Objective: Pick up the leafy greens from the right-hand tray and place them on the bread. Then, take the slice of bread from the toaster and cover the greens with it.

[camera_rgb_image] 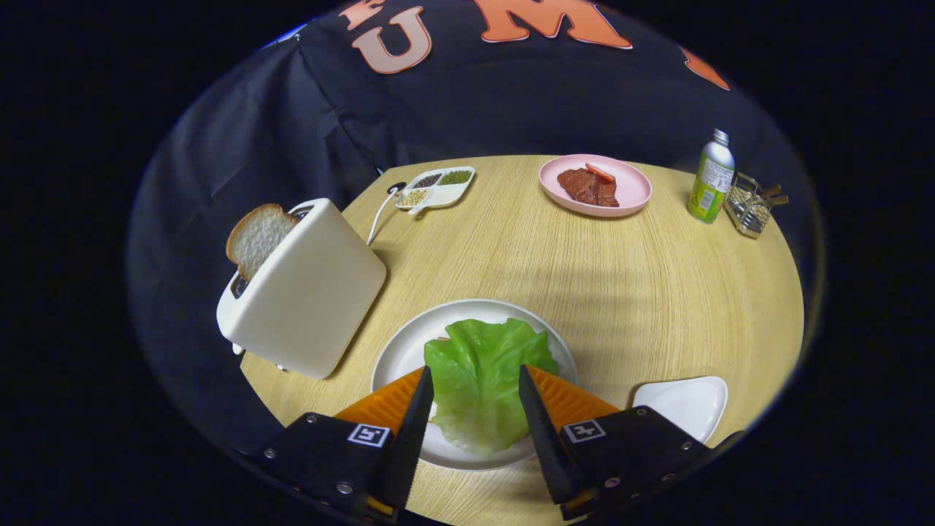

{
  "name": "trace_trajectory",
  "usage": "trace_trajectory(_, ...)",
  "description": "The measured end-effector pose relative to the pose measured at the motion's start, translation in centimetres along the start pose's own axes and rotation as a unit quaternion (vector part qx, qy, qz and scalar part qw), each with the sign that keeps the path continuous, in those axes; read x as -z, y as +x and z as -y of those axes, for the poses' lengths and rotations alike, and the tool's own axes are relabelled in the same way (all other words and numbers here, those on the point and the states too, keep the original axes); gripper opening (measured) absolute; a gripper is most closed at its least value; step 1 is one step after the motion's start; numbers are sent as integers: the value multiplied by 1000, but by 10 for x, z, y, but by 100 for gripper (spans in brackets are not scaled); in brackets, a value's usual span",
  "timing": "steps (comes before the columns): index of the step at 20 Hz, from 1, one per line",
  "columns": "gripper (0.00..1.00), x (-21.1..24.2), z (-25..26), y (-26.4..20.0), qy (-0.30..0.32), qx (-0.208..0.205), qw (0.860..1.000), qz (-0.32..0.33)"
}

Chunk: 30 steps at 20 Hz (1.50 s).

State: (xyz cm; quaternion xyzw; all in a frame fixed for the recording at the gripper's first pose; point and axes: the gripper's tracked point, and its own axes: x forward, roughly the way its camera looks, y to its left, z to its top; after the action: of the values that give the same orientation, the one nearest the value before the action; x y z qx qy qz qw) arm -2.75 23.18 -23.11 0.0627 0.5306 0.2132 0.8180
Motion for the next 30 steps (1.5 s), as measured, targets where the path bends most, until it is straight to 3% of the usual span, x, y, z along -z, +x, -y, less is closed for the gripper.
trace_trajectory(5, 86, -31, -31, -17, -9, -2, 1000, 10)
trace_trajectory(12, 96, -72, -96, -24, -42, -24, 999, 8)
trace_trajectory(21, 96, -121, -179, -27, -67, -69, 995, 0)
trace_trajectory(30, 92, -126, -235, 4, -70, -84, 992, -65)
